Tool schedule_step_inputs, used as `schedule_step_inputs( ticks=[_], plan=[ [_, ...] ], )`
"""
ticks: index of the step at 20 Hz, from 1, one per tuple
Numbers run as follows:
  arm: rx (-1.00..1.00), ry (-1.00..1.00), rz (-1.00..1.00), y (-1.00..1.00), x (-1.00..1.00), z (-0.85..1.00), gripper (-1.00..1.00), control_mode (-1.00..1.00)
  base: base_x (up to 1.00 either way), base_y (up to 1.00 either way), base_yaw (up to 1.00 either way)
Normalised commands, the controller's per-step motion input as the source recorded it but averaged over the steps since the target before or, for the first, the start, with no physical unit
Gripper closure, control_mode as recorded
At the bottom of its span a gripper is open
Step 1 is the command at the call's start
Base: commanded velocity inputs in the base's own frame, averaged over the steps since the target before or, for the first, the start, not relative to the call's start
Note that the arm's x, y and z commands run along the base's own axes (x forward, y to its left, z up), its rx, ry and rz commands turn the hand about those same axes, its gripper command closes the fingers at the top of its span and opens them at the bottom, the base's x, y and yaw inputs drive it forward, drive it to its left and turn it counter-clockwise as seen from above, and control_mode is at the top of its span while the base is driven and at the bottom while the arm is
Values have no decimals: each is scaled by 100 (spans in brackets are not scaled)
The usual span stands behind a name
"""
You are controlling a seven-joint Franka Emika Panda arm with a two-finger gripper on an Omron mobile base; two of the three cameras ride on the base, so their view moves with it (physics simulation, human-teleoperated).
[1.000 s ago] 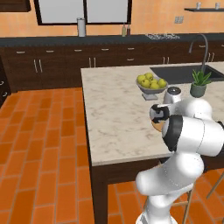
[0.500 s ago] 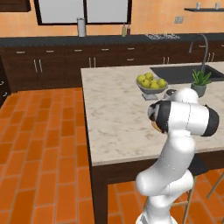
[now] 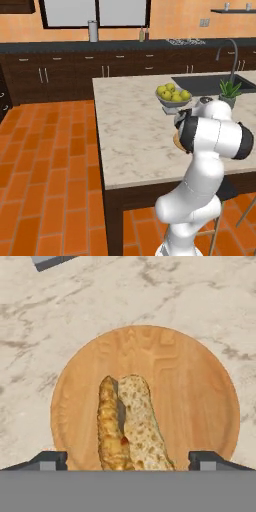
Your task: Place one bun and one sausage from the bowl on each plate.
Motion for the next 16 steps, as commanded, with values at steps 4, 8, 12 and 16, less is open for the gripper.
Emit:
schedule_step_inputs(
  ticks=[4, 8, 12, 16],
  plan=[
    [2, -9, 0, 0, -100, 100, -100, -100, 0, 0, 0],
    [0, 5, 0, 6, -100, 100, -100, -100, 0, 0, 0],
    [0, 19, 0, 54, -100, 88, -100, -100, 0, 0, 0],
    [0, 20, 4, 72, -100, 58, -100, -100, 0, 0, 0]
  ],
)
